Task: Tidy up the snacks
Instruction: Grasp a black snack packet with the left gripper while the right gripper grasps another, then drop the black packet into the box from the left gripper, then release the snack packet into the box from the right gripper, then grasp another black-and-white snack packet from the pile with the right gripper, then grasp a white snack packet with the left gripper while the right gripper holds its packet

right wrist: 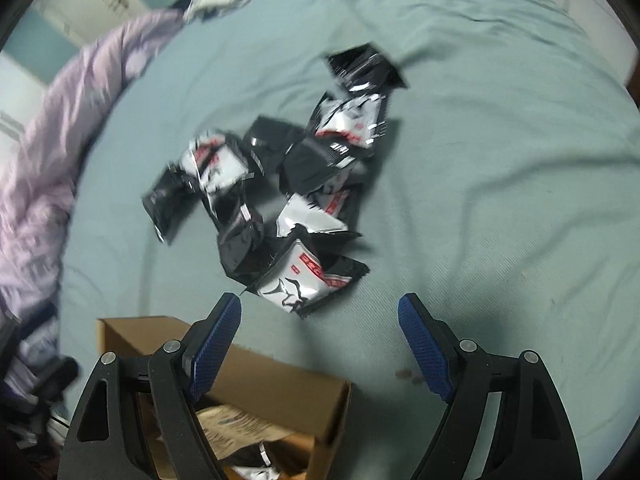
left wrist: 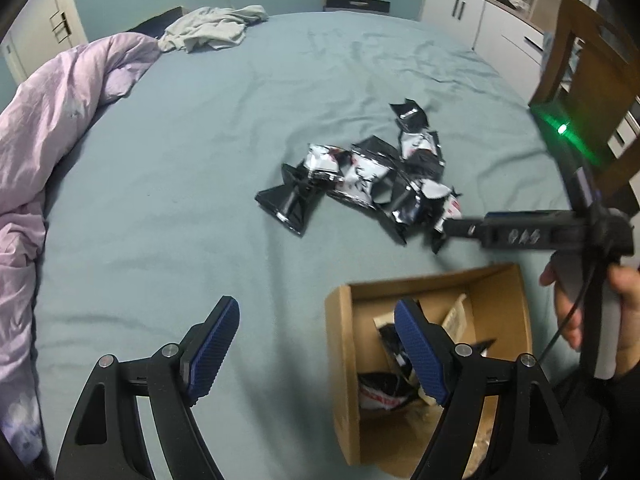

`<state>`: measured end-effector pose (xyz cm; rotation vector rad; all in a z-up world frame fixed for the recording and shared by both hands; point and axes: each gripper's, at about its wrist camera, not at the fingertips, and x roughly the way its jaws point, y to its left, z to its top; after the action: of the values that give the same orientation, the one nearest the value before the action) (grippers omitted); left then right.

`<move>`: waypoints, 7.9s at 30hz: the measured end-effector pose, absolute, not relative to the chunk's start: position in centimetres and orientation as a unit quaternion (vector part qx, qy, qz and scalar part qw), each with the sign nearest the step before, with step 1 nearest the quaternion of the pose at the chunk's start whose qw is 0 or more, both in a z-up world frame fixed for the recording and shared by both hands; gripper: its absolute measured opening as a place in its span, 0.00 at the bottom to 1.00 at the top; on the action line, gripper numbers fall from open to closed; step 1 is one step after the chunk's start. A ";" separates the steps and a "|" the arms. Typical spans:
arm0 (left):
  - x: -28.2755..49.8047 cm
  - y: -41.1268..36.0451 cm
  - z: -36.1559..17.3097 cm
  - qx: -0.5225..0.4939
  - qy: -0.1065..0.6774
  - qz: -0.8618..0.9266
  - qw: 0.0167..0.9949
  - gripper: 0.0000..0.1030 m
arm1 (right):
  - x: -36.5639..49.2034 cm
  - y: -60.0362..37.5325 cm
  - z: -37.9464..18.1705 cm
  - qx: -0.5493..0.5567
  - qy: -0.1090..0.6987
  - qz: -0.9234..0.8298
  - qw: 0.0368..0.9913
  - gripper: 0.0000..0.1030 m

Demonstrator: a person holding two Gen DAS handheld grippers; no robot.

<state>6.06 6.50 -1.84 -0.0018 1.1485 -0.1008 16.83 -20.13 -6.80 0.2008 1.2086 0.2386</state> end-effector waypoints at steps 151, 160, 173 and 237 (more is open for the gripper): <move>5.4 4.5 -1.7 0.092 0.518 -0.009 0.850 0.79 | 0.1 -15.7 -1.1 -0.013 0.434 0.066 0.898 0.66; 5.7 4.4 -1.3 0.090 0.517 -0.017 0.851 0.79 | 4.2 -17.1 -0.8 0.020 0.461 0.073 0.884 0.66; 7.2 5.1 -1.0 0.067 0.519 -0.020 0.852 0.79 | 17.4 -20.4 -5.2 0.083 0.546 0.085 0.829 0.66; 26.2 3.7 -12.6 0.034 0.599 -0.050 0.798 0.80 | 6.7 -24.2 -4.4 0.256 0.451 0.128 0.846 0.35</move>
<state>26.18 3.70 -12.61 0.0738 1.2867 -0.1063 6.70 -24.23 -4.43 0.5400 0.9509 0.2708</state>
